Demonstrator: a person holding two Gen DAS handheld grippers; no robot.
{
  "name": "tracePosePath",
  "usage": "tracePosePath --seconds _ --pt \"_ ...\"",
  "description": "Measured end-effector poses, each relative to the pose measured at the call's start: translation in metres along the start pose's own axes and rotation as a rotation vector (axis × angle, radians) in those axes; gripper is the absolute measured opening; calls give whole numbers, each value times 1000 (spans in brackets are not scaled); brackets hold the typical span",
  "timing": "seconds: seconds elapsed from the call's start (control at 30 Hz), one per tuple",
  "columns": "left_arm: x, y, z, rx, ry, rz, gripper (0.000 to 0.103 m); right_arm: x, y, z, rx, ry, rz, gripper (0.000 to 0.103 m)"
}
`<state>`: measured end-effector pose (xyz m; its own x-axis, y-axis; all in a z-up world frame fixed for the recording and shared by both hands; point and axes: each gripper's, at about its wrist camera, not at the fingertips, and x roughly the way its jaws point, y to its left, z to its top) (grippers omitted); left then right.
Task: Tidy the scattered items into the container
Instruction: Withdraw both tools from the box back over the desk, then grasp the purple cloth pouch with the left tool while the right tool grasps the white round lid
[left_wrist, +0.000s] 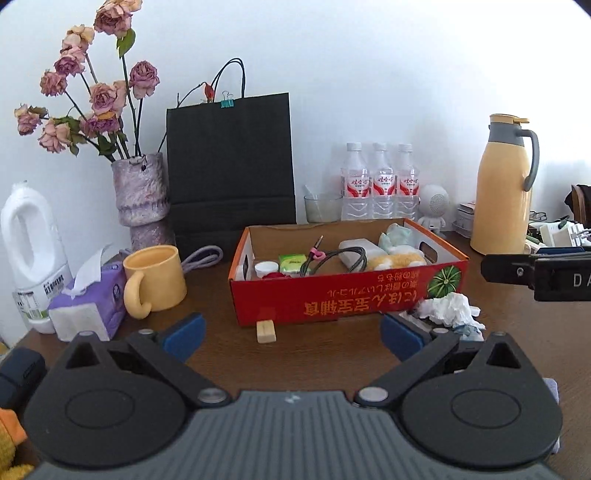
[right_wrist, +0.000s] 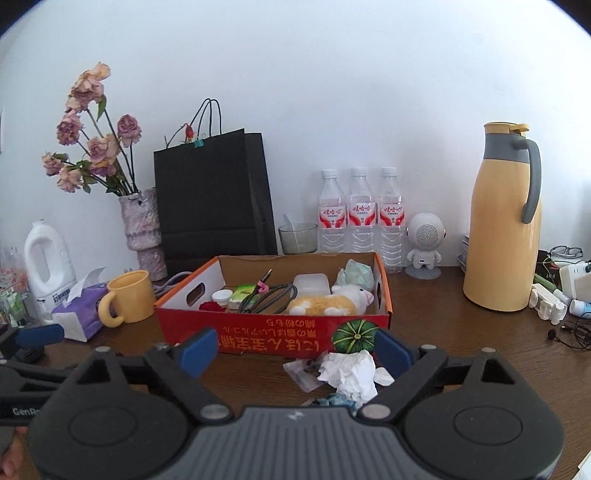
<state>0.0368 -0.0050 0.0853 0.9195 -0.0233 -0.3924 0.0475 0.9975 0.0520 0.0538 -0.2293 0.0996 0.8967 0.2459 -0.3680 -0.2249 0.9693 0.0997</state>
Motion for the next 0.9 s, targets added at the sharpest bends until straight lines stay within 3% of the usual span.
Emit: tracePosePath --seconds 0.2,0.43,0.63,0.77,0.9 --pt "-29 1 -28 -25 4 -17 103 -29 -1 -26 -14 35 -5 94" --pt "-49 16 -61 -69 108 -29 103 -59 -12 -73 13 136 -93 98" --pt "-39 0 -69 -19 174 -192 103 -63 -28 -85 49 162 -147 98" --pt "-17 -10 -57 -10 213 -350 103 -42 -39 -76 57 177 -135 98" --pt "19 -29 -31 44 230 -376 100 1 -51 -56 36 213 -118 93"
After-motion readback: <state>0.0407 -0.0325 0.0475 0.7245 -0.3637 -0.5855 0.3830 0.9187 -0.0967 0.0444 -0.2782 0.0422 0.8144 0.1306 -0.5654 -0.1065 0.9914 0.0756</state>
